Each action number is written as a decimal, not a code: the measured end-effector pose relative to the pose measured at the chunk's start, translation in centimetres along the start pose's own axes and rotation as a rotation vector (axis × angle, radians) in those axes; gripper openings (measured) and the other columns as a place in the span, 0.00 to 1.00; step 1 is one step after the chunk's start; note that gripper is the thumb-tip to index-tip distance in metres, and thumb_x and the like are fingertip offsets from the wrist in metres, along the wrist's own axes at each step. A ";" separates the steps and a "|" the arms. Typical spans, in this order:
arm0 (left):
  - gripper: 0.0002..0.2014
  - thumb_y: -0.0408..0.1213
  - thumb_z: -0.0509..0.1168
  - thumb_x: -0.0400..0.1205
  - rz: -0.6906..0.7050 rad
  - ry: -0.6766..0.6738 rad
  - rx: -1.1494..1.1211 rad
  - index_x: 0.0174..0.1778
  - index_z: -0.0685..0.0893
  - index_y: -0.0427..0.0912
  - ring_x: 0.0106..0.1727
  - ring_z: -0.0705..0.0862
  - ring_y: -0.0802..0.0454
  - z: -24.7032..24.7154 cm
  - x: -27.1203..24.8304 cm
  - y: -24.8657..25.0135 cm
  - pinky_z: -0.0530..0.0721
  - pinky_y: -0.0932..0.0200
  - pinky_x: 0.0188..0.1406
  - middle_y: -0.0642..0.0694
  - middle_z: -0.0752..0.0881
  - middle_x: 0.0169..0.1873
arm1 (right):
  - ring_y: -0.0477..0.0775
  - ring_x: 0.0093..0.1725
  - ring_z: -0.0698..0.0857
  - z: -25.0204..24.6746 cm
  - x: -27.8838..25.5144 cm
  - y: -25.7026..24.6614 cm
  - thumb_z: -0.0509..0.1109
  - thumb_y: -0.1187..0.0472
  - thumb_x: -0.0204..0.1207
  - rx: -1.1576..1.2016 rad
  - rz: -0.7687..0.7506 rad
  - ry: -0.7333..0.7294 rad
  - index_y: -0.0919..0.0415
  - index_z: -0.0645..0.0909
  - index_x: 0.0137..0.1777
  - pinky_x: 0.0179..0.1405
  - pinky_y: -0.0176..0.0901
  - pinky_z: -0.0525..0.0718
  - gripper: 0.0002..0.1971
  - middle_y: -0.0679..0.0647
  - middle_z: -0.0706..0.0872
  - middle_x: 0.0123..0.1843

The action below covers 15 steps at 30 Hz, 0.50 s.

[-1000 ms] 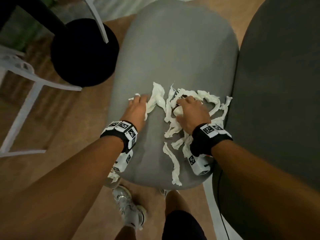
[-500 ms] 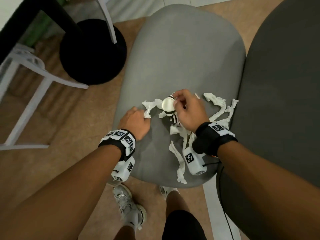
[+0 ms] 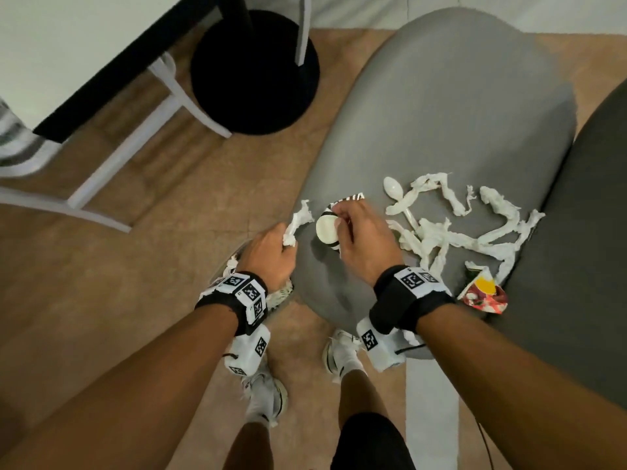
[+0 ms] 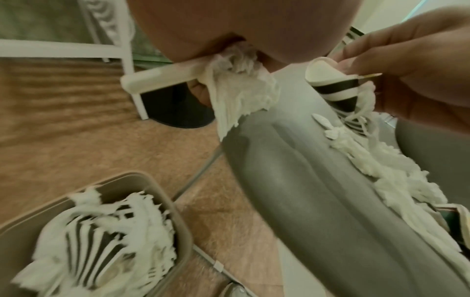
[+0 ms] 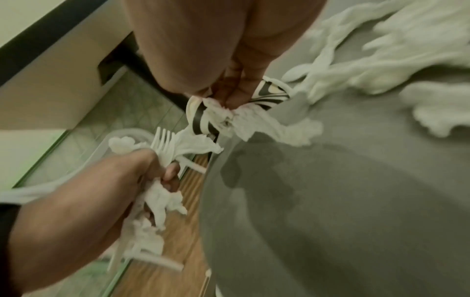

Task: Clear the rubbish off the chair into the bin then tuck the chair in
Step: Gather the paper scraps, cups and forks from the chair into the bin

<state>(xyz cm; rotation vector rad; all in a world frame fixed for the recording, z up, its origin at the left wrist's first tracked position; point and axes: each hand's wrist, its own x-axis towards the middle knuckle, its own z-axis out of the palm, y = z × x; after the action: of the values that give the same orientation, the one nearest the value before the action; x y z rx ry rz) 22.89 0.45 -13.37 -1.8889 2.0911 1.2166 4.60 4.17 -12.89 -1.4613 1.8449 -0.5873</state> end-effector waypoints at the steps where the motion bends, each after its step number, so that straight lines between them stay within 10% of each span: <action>1: 0.08 0.37 0.57 0.84 -0.042 0.015 -0.016 0.38 0.69 0.45 0.38 0.80 0.36 -0.3 -0.5 -1.4 0.79 0.46 0.38 0.42 0.80 0.34 | 0.58 0.55 0.83 1.2 -0.3 -0.9 0.62 0.65 0.83 -0.013 -0.034 -0.025 0.60 0.82 0.64 0.58 0.47 0.78 0.13 0.56 0.83 0.59; 7: 0.07 0.40 0.60 0.82 -0.246 0.031 -0.145 0.54 0.73 0.48 0.48 0.83 0.37 0.0 -2.8 -9.6 0.83 0.46 0.49 0.43 0.85 0.47 | 0.64 0.52 0.85 8.9 -2.0 -5.1 0.62 0.66 0.83 -0.058 -0.178 -0.162 0.62 0.82 0.64 0.52 0.58 0.84 0.13 0.59 0.83 0.60; 15: 0.22 0.52 0.59 0.72 -0.152 -0.108 -0.228 0.63 0.78 0.52 0.64 0.82 0.45 11.0 0.9 -21.5 0.81 0.44 0.66 0.47 0.83 0.60 | 0.59 0.57 0.84 16.0 -3.5 -4.4 0.62 0.67 0.83 0.054 -0.163 -0.239 0.62 0.81 0.65 0.60 0.54 0.82 0.13 0.59 0.82 0.62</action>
<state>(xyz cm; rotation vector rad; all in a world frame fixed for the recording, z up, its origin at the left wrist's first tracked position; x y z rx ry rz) 36.48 7.71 -32.03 -1.9789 1.7855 1.5378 19.93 7.50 -19.30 -1.5823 1.5254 -0.5112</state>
